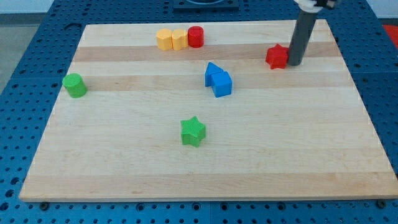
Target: Slide the red star to the top center
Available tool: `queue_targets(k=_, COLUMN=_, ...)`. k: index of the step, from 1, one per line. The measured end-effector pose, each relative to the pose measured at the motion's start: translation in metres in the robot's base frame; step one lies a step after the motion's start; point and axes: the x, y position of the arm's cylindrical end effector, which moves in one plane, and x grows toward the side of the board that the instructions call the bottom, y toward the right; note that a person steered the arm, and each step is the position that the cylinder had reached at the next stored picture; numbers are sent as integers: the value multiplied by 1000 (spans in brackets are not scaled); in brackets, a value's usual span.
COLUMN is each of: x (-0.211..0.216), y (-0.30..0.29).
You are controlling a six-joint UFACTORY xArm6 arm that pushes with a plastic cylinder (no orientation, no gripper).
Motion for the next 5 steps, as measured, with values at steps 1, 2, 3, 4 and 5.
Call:
queue_targets(k=1, x=-28, y=-3)
queue_targets(k=2, x=-32, y=-4)
queue_targets(k=3, x=1, y=1)
queue_targets(k=4, x=27, y=0)
queue_targets(k=5, x=16, y=-22)
